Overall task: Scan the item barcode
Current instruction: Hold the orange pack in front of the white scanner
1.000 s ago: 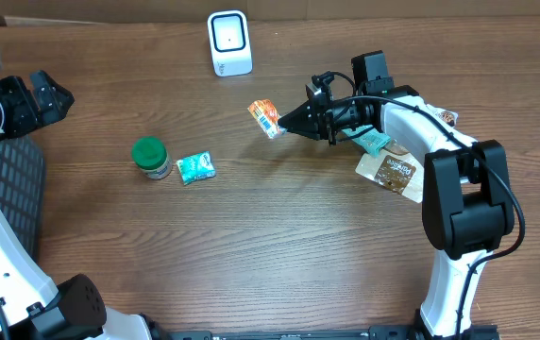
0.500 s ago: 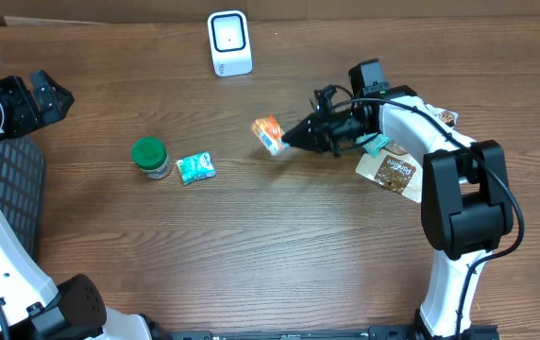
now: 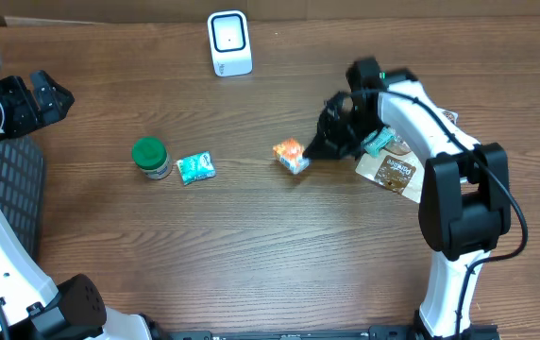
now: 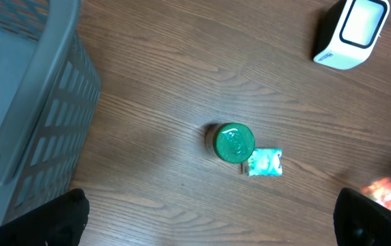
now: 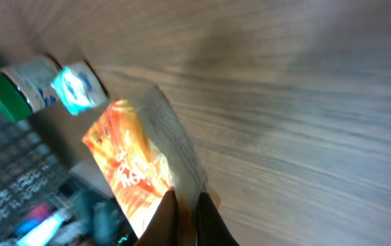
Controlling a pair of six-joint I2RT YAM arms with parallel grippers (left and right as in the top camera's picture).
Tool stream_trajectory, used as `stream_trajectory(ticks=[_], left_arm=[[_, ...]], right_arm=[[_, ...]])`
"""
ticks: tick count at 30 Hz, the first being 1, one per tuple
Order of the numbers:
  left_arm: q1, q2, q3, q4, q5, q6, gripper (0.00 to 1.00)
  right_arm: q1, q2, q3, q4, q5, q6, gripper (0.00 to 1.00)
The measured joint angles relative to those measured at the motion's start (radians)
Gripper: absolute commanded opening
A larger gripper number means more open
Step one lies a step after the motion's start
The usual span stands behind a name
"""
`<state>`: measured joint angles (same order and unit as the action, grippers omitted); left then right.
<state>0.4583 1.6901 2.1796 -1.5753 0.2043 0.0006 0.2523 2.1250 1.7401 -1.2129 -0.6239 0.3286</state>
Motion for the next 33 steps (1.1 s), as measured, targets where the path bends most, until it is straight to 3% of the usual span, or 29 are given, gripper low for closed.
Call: stream_trajectory(ticks=[6,11,15,20,26,33], left_arm=[[0.000,0.001,0.000,0.000,0.000,0.000,0.99],[0.000,0.001,0.000,0.000,0.000,0.000,1.00],[0.000,0.001,0.000,-0.002,0.000,0.000,0.99],[0.000,0.001,0.000,0.000,0.000,0.000,1.00],[0.000,0.001,0.000,0.000,0.000,0.000,1.00],[0.000,0.001,0.000,0.000,0.000,0.000,1.00]], right_arm=[[0.082,-0.005,0.380,-0.120,0.275,0.024,0.04],[0.187,-0.026,0.567,0.037,0.576,0.021,0.04],[0.293,-0.034,0.581,0.291,0.859,-0.055,0.04],[0.367,0.020,0.563,0.621,1.070,-0.202,0.04],[0.367,0.182,0.557,0.881,1.157,-0.385,0.04],[0.356,0.384,0.539,1.043,1.152,-0.605,0.04]])
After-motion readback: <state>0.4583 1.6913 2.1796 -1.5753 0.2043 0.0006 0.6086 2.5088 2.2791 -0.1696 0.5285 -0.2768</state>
